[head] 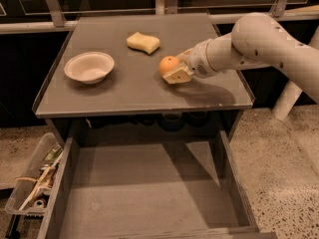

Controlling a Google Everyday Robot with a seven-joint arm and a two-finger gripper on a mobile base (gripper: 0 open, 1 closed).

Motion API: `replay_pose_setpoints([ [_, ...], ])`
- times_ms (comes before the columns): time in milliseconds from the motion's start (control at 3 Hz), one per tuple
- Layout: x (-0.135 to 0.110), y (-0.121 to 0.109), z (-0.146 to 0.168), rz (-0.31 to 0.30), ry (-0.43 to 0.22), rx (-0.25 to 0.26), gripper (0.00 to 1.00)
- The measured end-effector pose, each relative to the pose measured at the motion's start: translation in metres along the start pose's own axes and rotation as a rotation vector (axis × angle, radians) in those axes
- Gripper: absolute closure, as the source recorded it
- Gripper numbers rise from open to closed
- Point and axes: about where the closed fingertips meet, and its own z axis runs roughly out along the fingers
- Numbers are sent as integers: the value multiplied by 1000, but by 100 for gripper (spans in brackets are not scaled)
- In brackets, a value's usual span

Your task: Pick orange from top drawer and place on counter

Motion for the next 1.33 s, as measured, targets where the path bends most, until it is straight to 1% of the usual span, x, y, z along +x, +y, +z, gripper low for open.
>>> replay_pose_setpoints([
  [667, 0, 0, 0, 0, 0, 0, 12],
  [1000, 0, 0, 0, 0, 0, 0, 0],
  [1333, 0, 0, 0, 0, 0, 0, 0],
])
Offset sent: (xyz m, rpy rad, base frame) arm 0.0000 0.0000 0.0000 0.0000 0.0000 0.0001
